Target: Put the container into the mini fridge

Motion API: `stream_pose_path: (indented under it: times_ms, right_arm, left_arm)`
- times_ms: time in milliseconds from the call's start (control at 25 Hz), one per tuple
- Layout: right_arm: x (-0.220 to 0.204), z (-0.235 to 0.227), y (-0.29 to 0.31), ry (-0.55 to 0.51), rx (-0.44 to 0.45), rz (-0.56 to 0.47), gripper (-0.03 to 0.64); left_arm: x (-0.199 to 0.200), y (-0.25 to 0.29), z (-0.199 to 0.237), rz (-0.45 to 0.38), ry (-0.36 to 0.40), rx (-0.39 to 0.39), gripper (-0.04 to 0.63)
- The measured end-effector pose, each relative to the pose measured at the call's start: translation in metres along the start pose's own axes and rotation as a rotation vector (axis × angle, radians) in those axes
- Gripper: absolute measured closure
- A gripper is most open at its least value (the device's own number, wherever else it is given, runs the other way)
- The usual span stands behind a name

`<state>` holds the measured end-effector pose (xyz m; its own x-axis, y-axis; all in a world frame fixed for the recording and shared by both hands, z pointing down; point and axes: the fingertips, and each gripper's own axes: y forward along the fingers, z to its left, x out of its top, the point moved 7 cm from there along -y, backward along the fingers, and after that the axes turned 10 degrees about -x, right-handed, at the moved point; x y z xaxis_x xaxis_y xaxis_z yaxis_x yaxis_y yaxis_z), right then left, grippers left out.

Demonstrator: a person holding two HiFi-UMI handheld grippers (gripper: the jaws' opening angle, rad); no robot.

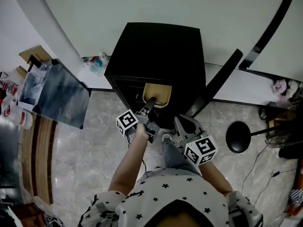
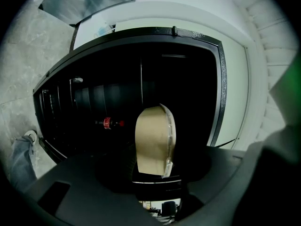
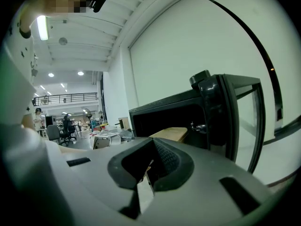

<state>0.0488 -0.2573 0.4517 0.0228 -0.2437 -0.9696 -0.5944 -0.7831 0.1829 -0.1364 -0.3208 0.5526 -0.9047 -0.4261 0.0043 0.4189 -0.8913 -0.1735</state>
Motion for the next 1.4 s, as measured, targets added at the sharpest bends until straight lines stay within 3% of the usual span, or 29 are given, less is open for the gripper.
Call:
stream_pose_path:
  times_ms: [1400]
  right_arm:
    - [0.003,-0.004,0.022,-0.017,0.029,0.015,0.624]
  left_arm:
    - [0.029,0.055,0.010,-0.039,-0.007,0.003,0.367]
